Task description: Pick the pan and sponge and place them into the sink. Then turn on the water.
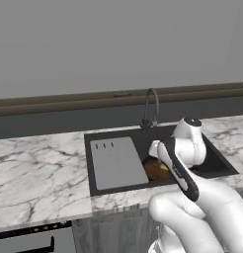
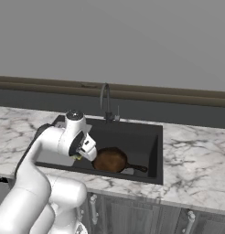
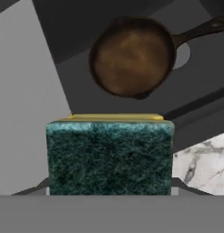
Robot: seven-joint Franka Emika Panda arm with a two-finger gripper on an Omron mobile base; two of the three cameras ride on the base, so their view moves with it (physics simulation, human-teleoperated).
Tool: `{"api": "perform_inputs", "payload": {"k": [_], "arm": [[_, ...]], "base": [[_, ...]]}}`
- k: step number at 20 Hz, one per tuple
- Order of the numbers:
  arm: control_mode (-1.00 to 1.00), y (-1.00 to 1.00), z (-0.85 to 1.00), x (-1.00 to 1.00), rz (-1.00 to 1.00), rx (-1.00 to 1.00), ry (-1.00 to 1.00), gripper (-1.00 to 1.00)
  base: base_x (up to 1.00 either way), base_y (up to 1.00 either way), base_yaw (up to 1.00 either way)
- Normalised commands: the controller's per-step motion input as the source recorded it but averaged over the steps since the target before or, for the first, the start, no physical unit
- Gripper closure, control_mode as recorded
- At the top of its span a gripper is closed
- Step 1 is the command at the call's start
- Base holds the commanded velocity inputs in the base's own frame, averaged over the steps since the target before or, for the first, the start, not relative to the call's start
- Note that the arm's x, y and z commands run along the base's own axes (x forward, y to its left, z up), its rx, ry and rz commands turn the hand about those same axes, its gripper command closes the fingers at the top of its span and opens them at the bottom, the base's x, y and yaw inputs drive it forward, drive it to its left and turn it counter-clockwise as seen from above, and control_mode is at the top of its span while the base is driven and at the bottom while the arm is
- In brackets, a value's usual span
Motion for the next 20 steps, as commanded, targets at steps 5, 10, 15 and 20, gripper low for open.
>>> {"api": "perform_inputs", "payload": {"k": [5,10,15,20], "arm": [[-1.00,-0.91,-0.02,0.54,-0.06,0.01,0.01,1.00],[-1.00,-0.57,-0.06,0.90,0.00,0.00,0.00,1.00],[-1.00,-0.18,-0.25,0.83,0.00,-0.01,0.00,1.00],[-1.00,-0.15,-0.43,0.65,0.00,0.00,0.07,1.00]], "base": [[0.00,0.00,0.00],[0.00,0.00,0.00],[0.00,0.00,0.00],[0.00,0.00,0.00]]}}
